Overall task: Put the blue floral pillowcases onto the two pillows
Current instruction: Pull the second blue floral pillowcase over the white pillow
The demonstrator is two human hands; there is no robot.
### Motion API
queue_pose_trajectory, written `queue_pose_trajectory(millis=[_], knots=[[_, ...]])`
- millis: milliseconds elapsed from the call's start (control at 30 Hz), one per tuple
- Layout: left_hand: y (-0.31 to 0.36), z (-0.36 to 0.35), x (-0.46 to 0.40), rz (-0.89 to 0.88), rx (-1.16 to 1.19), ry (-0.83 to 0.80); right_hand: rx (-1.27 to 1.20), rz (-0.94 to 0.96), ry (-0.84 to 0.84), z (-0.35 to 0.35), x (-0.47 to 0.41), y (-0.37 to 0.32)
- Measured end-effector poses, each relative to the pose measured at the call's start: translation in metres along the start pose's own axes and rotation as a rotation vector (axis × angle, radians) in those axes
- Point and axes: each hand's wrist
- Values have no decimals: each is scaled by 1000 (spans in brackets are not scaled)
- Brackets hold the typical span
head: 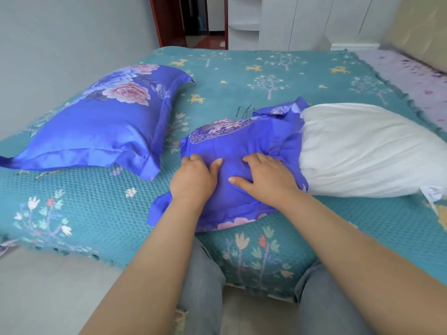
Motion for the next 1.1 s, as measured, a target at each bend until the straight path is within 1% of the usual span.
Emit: queue_pose_trajectory(millis=[67, 133, 200, 267, 367, 433, 567, 633, 667, 767, 833, 867, 900, 933, 967, 1000, 1033, 1067, 1100], knots=[[0, 0, -3, 41, -82, -99, 16, -17, -52, -7, 1, -4], [0, -4, -7, 26, -120, -200, 47, -12, -63, -11, 3, -5], [-1, -6, -12, 23, -63, -222, 61, -1, -57, -13, 4, -6], [-4, -8, -15, 27, 15, -186, 30, -4, -48, -14, 5, -4], [-12, -9, -18, 59, 152, -171, -33, 15, -46, -13, 9, -3], [-18, -10, -22, 87, 305, -189, -104, 24, -53, -13, 11, -4], [-25, -6, -26, 164, 704, -286, -216, 38, -79, -11, 13, -10], [-29, -3, -26, 189, 813, -338, -237, 40, -93, -11, 14, -10], [-30, -2, -25, 188, 821, -349, -248, 39, -97, -10, 14, -10], [-26, 2, -27, 130, 757, -282, -287, 21, -126, -11, 15, -19], [-14, 5, -28, 61, 672, -226, -332, 33, -199, -10, 19, -28], [-3, 8, -26, 33, 634, -222, -400, 35, -251, -8, 22, -29], [10, 9, -23, -38, 577, -206, -492, 11, -293, -6, 22, -34], [26, 10, -17, -89, 583, -237, -549, -45, -298, -8, 20, -37], [42, 8, -10, -145, 668, -314, -494, -160, -233, -14, 14, -42], [57, 15, 3, -222, 713, -436, -313, -255, -222, -23, 13, -42], [75, 3, 10, -360, 687, -491, -332, -405, -396, -12, 17, -37], [88, -7, 15, -413, 608, -568, -319, -461, -392, -19, 18, -37], [96, -23, 12, -380, 584, -610, -267, -410, -283, -34, 15, -40]])
Point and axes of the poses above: each hand's wrist, its own x-axis away from the middle knuckle, its own z-axis out of the back of the hand, y = z × x, and after that the axes turned 2 degrees about -z, right-handed
